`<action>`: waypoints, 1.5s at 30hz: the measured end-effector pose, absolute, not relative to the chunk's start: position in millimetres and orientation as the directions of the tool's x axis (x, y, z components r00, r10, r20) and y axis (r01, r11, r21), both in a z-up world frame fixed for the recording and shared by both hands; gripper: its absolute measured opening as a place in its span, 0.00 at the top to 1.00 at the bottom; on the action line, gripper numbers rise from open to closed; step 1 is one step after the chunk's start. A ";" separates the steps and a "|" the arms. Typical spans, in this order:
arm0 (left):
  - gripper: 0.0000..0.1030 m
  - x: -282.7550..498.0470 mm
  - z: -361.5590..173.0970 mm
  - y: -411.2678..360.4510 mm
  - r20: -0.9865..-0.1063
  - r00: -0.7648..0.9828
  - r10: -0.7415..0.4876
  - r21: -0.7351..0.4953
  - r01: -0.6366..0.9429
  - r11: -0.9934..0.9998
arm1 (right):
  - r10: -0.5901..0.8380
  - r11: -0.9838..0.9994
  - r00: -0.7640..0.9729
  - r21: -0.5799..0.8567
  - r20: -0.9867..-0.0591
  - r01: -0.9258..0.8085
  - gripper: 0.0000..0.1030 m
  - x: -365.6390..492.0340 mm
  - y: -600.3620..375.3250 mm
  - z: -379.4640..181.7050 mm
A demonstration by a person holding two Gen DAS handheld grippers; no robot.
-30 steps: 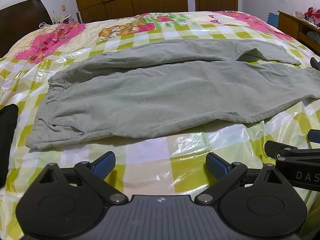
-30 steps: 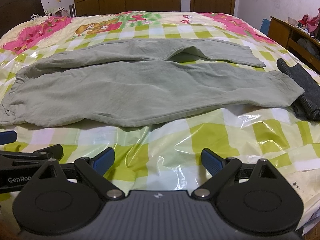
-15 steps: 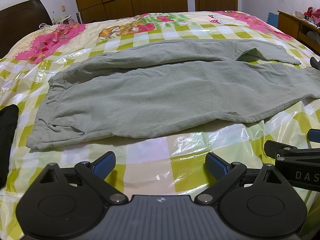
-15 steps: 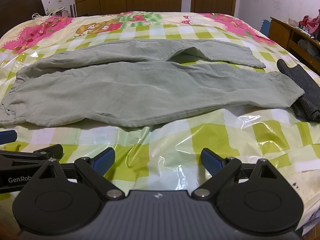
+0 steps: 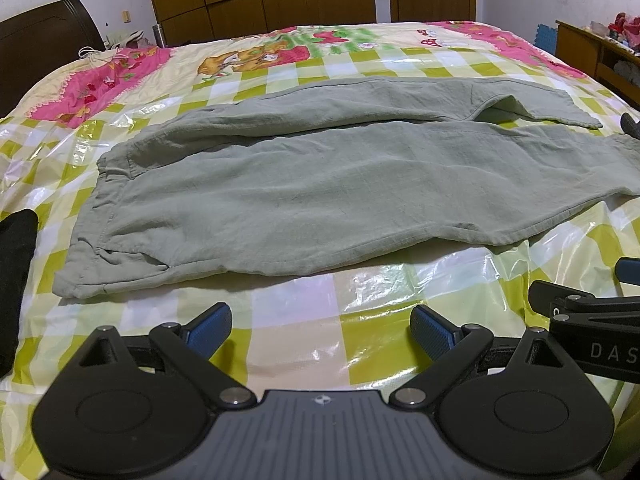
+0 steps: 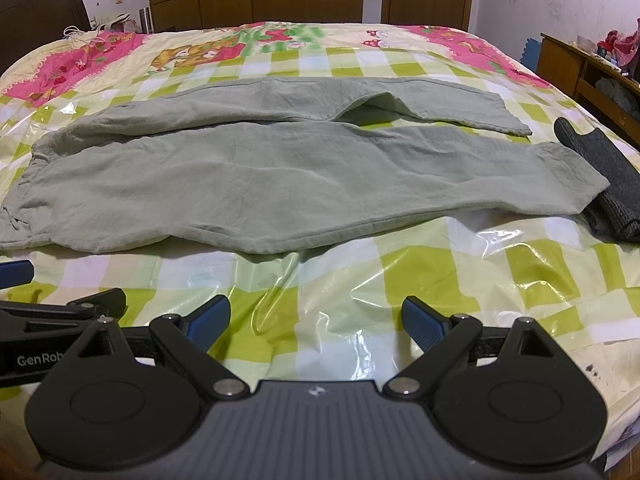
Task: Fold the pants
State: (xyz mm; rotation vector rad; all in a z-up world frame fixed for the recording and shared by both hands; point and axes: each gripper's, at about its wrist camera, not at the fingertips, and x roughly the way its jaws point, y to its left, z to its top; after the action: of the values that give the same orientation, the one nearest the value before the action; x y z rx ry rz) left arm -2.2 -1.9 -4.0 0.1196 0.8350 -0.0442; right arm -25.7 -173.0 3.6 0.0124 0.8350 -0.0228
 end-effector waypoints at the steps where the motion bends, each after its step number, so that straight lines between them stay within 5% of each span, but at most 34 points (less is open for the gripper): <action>1: 0.00 -2.1 -3.9 -2.0 -0.742 0.671 0.009 0.090 0.087 0.992 | -0.015 1.000 0.671 0.002 -0.742 0.025 0.11 -24.7 -174.0 3.1; 45: 0.02 -3.6 -2.0 -4.9 -0.735 0.678 0.008 0.097 0.093 0.991 | -0.009 1.000 0.670 0.005 -0.742 0.019 0.14 -24.7 -172.8 4.7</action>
State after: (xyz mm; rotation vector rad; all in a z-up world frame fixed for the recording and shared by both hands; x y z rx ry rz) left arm -3.6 -4.9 -2.0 0.1304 0.8245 -0.0478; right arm -24.7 -172.8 4.7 0.0131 0.8364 -0.0156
